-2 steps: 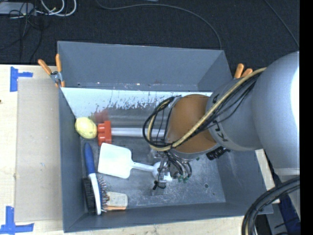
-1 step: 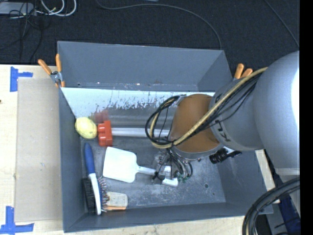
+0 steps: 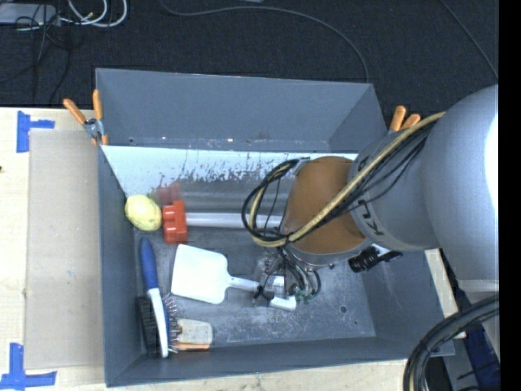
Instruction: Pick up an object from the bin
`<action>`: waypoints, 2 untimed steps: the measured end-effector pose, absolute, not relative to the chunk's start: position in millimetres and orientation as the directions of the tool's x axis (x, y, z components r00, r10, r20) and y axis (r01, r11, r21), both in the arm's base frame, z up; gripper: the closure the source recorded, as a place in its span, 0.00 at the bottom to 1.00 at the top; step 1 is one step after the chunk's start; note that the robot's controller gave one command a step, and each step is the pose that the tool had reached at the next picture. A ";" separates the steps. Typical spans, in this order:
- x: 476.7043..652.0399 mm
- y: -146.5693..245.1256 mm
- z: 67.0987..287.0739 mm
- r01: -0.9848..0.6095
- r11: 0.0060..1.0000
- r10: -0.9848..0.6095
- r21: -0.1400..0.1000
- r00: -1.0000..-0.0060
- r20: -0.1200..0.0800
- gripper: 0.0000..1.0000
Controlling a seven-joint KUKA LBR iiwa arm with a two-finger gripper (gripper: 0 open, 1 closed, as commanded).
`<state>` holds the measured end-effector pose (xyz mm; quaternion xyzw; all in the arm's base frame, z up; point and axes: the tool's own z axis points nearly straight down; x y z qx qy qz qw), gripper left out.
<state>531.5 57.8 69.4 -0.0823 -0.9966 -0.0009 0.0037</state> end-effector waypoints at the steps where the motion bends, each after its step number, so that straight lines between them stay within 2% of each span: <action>1: 531.1 57.8 71.1 0.164 0.986 0.164 0.001 -0.986 0.008 1.00; 2: 529.3 57.5 86.2 0.164 0.986 0.164 0.000 -0.986 0.015 1.00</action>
Offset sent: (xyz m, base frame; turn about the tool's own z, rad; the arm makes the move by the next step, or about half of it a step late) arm 0.0002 -0.0001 0.0592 0.0000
